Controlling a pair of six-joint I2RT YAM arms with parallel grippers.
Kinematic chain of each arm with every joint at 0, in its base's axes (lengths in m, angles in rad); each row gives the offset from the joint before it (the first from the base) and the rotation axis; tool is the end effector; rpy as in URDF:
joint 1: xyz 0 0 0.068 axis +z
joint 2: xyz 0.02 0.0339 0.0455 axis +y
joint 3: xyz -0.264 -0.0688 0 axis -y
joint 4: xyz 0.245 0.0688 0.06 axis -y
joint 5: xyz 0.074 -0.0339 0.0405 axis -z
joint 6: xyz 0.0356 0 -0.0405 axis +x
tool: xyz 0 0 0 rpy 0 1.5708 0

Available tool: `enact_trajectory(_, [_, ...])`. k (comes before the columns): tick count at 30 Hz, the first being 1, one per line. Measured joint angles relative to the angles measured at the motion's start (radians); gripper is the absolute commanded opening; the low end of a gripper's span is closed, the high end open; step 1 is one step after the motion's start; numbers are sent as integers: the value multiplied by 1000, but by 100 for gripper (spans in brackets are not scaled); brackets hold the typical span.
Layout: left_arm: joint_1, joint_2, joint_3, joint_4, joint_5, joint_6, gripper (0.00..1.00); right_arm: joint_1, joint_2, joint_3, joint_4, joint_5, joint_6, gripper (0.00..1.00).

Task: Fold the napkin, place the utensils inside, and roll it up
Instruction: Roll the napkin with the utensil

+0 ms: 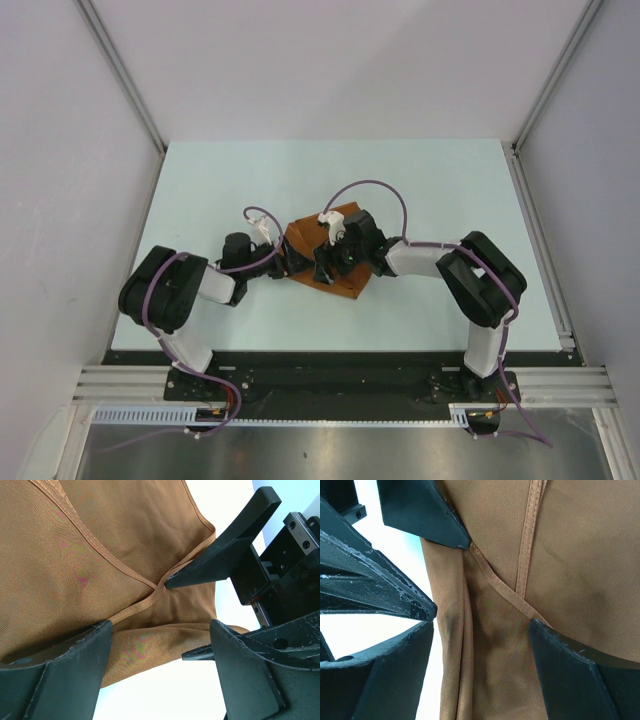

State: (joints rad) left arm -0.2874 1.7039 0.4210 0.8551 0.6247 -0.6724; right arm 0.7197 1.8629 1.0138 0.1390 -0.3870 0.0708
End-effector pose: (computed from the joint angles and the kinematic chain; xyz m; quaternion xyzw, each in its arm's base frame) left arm 0.2585 -0.0981 0.1146 0.0100 0.8174 -0.4669 0.3372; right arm 0.2799 0.2632 0.1523 -0.3604 0.8198 0.3189 0.3105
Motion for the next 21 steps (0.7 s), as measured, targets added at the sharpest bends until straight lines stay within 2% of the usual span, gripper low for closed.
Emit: enact_trajectory(21, [2,-26,13,-72,-9,0,85,34,1,-2,0,1,3,81])
